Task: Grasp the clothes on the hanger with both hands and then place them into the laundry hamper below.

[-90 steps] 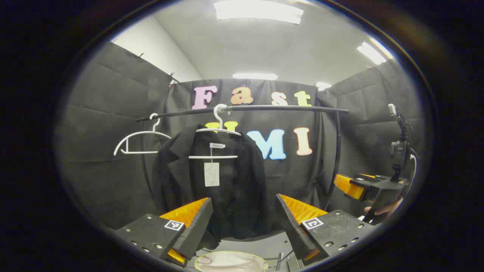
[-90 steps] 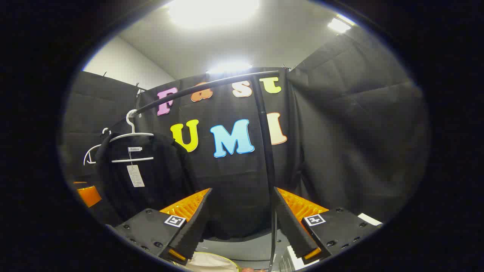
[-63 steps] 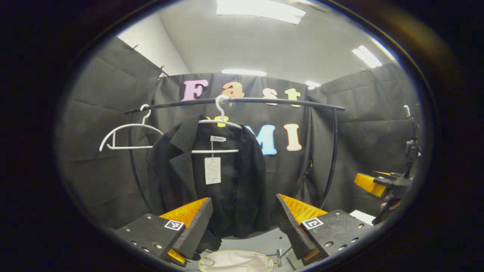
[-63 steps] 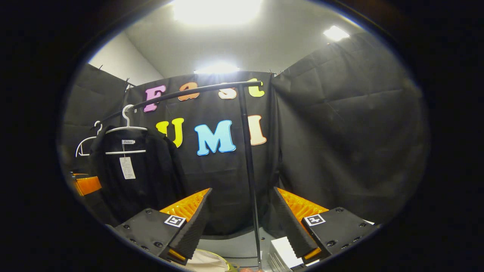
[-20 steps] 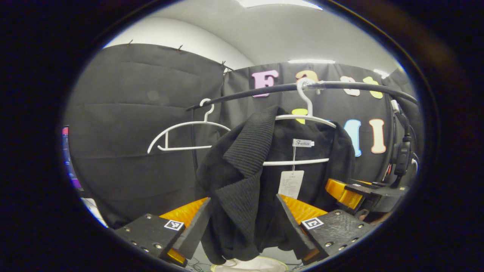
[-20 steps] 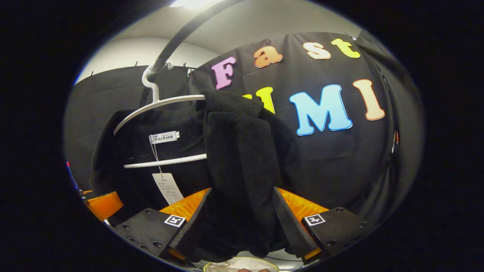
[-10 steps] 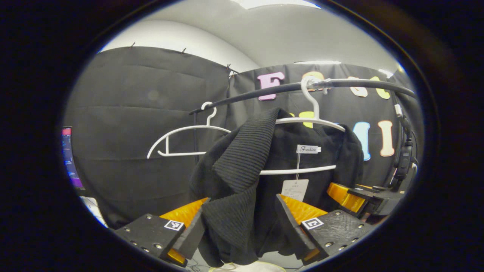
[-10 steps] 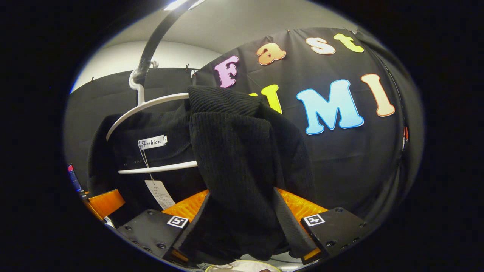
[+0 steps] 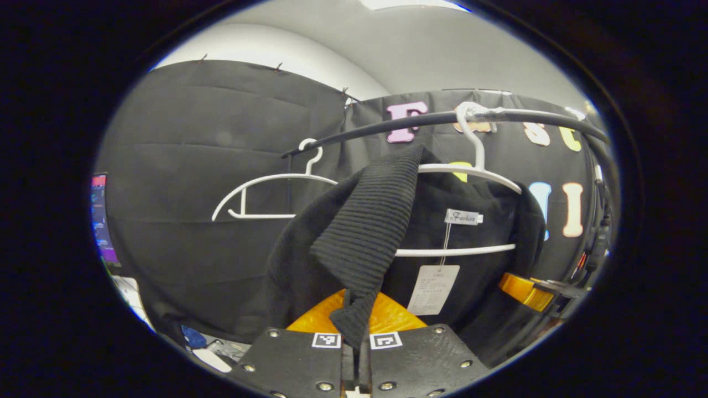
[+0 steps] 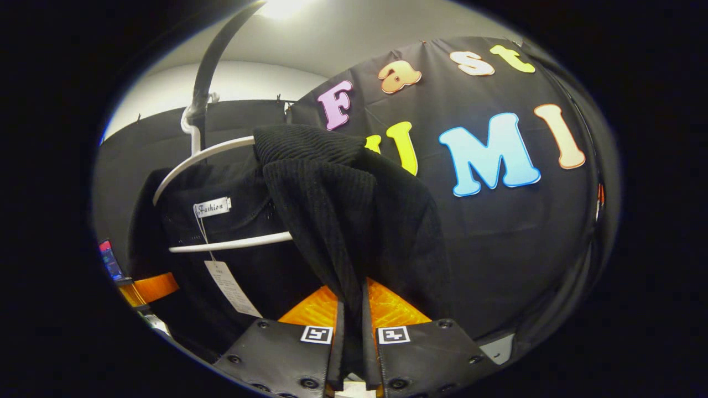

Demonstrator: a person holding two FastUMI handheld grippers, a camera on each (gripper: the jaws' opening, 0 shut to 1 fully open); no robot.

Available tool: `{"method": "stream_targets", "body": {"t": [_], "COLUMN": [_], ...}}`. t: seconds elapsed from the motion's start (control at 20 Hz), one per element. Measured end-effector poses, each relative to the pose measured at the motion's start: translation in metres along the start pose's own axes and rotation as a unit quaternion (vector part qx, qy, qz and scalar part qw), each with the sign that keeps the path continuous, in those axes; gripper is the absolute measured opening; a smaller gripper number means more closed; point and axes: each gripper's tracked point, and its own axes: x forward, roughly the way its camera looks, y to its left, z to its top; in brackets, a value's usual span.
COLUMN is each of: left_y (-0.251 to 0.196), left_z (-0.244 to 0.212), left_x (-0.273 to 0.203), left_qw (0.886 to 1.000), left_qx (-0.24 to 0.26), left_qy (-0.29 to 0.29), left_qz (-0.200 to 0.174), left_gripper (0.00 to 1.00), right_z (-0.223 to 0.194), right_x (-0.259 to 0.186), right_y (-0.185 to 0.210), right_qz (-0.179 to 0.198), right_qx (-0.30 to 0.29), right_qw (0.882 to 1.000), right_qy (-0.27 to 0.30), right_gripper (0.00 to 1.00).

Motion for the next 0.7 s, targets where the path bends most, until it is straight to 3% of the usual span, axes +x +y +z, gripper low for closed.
{"method": "stream_targets", "body": {"t": [0.05,0.4,0.7], "left_y": [-0.002,0.018,0.046], "left_z": [0.003,0.028,0.048], "left_x": [-0.001,-0.017,-0.022], "left_qw": [1.000,0.998,0.997], "left_qx": [-0.014,-0.033,-0.004], "left_qy": [-0.012,-0.053,-0.077], "left_qz": [-0.008,-0.001,0.015], "left_gripper": [0.04,0.05,0.04], "right_z": [0.000,0.015,0.032], "right_x": [-0.001,-0.014,-0.016], "right_y": [0.000,-0.021,-0.041], "right_qz": [0.016,0.002,-0.028], "right_qx": [0.015,0.003,-0.002], "right_qw": [1.000,1.000,0.998], "right_qy": [0.003,-0.024,-0.053], "right_gripper": [0.04,0.06,0.09]}}
